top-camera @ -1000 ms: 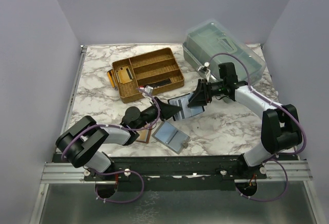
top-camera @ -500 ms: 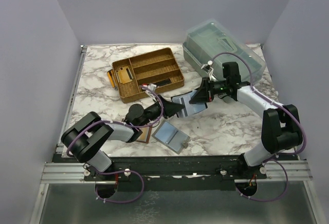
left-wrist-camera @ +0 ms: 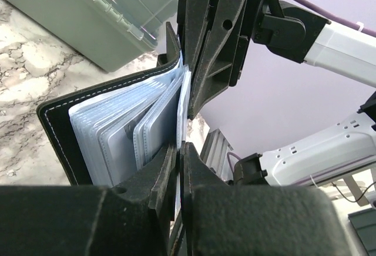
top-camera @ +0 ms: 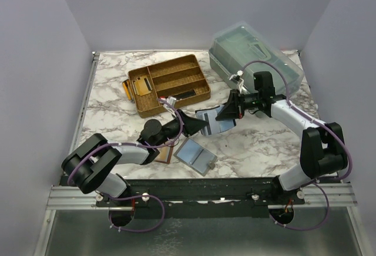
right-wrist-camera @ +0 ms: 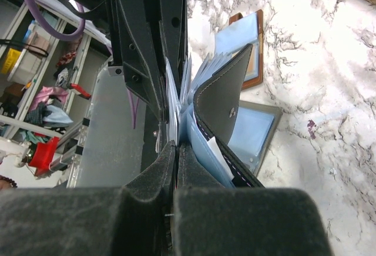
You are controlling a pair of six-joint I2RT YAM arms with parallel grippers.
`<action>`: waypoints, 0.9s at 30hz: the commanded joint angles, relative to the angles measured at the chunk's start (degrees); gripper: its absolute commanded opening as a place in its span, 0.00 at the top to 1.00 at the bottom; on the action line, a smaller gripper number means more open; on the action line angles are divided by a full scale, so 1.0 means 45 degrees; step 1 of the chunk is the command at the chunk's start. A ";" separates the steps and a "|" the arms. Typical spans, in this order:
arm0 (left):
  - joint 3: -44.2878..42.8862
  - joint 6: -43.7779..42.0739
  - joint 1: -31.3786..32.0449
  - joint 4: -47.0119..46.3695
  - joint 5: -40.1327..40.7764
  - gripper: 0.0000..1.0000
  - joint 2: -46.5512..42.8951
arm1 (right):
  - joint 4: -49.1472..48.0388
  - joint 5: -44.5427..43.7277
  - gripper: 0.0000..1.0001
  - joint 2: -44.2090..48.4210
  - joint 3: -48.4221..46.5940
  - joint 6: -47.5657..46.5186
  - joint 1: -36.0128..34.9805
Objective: Take the credit cards out of the card holder
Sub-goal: Remove the credit card from the card holder.
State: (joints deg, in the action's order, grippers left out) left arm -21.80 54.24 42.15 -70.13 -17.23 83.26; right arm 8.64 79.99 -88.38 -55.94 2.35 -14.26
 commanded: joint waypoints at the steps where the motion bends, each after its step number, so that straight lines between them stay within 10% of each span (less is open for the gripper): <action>1: -0.0410 -0.0046 -0.0229 -0.0097 -0.0599 0.94 -0.0152 | -0.0014 0.0863 1.00 0.0383 0.0220 -0.0147 -0.0298; 22: 0.0223 0.0846 -0.1515 -0.1664 -0.2416 1.00 -0.0690 | -0.0624 0.1761 1.00 0.0131 0.0403 0.0472 0.0164; 27: -0.0003 0.1324 -0.1498 -0.2848 -0.2488 1.00 0.0193 | -0.0743 0.2131 0.86 -0.0007 0.0432 0.0654 0.0123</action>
State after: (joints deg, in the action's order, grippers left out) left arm -20.91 57.87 35.27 -73.41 -26.72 81.56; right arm 7.29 86.19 -88.29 -54.89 4.03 -13.76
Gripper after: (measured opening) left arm 0.017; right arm 0.111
